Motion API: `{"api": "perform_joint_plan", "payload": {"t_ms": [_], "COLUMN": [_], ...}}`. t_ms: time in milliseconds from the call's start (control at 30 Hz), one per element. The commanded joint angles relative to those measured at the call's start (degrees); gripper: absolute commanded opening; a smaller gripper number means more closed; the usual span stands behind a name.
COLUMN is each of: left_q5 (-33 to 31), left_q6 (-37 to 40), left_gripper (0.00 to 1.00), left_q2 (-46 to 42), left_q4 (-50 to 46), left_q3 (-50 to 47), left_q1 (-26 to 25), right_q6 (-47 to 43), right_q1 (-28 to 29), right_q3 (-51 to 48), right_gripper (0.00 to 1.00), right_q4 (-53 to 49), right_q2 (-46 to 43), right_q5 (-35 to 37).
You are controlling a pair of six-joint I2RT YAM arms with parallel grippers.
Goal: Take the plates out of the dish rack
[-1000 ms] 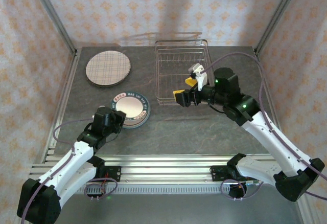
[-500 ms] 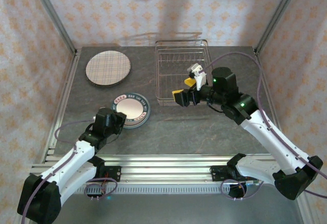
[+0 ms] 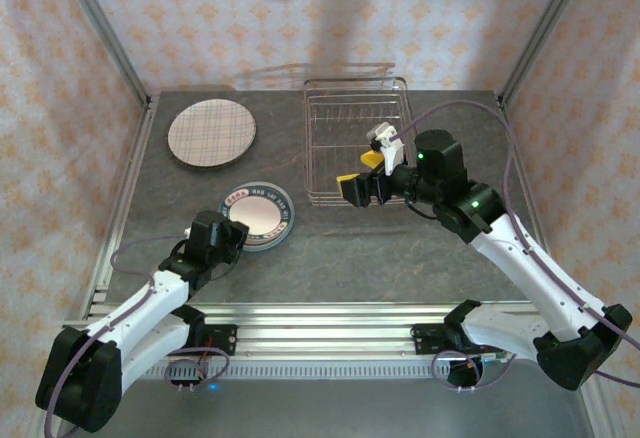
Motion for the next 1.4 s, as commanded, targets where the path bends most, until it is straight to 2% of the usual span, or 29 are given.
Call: {"api": "perform_joint_plan", "payload": {"t_ms": [0,300,333,467,767,933,1367], "left_q5": [-2.06,-1.63,-1.56,-1.55,-1.88,-1.62,-1.44], "left_q6": [-0.58,-0.72,-0.71,0.02,0.59,0.77,2.86], "left_gripper": [0.00,0.02,0.04,0.23,0.35,0.36,0.42], "left_q2": [0.03,1.42,1.66,1.97,1.09,1.35,4.21], "left_q4": [3.09,2.66,2.35,-1.17,-5.75,-7.71,-20.29], "left_q3": [-0.15,0.14,0.28,1.80,3.47,4.73,12.15], "left_q1": [0.63,0.67,0.63,0.67,0.63,0.67,0.63], "right_q6": [0.60,0.69,0.76,0.78,1.15,1.24,1.64], "right_q1": [0.36,0.35,0.35,0.35,0.35,0.35,0.35], "right_q3": [1.86,2.03,2.04,2.12,2.12,2.12,2.48], "right_gripper": [0.85,0.85,0.85,0.85,0.85,0.85,0.85], "right_q4": [-0.64,-0.81,-0.81,-1.08,-0.99,-0.99,-1.08], "right_q2": [-0.24,-0.15,-0.17,-0.22,-0.07,-0.12,-0.04], "right_q5": [-0.43,-0.57,-0.58,-0.40,-0.23,-0.23,-0.05]}}
